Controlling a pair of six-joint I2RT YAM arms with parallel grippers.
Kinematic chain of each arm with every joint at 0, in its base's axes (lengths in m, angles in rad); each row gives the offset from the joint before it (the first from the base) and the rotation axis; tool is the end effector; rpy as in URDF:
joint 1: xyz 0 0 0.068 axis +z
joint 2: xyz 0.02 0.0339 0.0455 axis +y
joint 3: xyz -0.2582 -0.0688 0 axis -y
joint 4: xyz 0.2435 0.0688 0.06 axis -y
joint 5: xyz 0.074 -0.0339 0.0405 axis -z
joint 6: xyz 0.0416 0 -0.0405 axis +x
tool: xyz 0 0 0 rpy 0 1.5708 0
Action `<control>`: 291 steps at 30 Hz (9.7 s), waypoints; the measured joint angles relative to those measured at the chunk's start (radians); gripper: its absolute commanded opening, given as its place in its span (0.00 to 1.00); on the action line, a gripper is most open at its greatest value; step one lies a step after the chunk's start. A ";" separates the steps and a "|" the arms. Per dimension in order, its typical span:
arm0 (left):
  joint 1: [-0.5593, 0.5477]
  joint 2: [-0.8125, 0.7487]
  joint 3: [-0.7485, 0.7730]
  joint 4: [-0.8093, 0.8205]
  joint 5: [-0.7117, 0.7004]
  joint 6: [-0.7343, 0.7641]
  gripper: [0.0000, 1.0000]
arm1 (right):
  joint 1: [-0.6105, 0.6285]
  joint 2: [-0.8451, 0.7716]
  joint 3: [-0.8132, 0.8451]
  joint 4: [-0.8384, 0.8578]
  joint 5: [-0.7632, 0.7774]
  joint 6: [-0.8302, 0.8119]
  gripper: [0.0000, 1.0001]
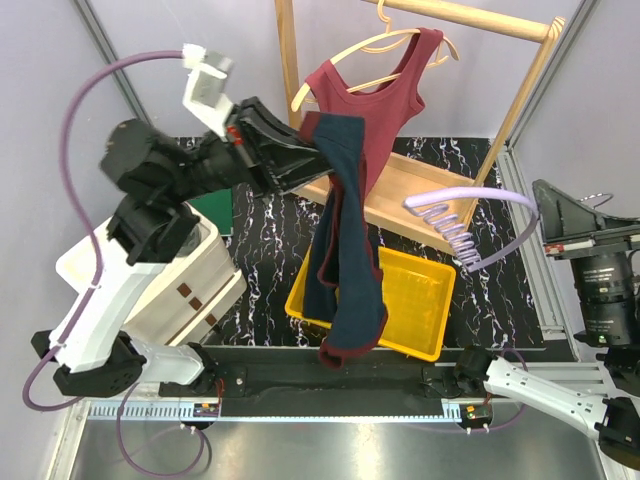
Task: Remove the tank top from the hanger
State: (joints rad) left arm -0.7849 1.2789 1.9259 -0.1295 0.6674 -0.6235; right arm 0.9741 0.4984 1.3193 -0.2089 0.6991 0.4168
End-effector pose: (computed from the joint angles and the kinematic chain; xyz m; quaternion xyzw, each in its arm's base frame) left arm 0.1208 -0.1571 0.6082 0.3205 0.4505 -0.6543 0.5159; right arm 0.0232 -0.0135 0.5168 0.1730 0.5002 0.4128 0.7412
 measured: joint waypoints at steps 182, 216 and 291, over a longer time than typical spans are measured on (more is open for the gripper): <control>-0.333 -0.452 -0.939 -0.130 -1.205 -0.238 0.75 | 0.267 0.602 -0.256 -0.106 -0.735 0.066 0.00; -0.330 -0.873 -1.152 -0.179 -0.893 -0.029 0.91 | -0.430 0.666 0.175 -0.104 -0.894 0.161 0.00; -0.066 -0.101 -0.129 -0.433 -0.854 0.303 0.99 | -0.824 0.028 -0.325 -0.537 -0.979 0.188 1.00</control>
State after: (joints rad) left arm -0.8505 1.1774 1.7969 -0.5625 -0.1864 -0.3206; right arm 0.1497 0.5266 0.9943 -0.7460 -0.2802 0.6044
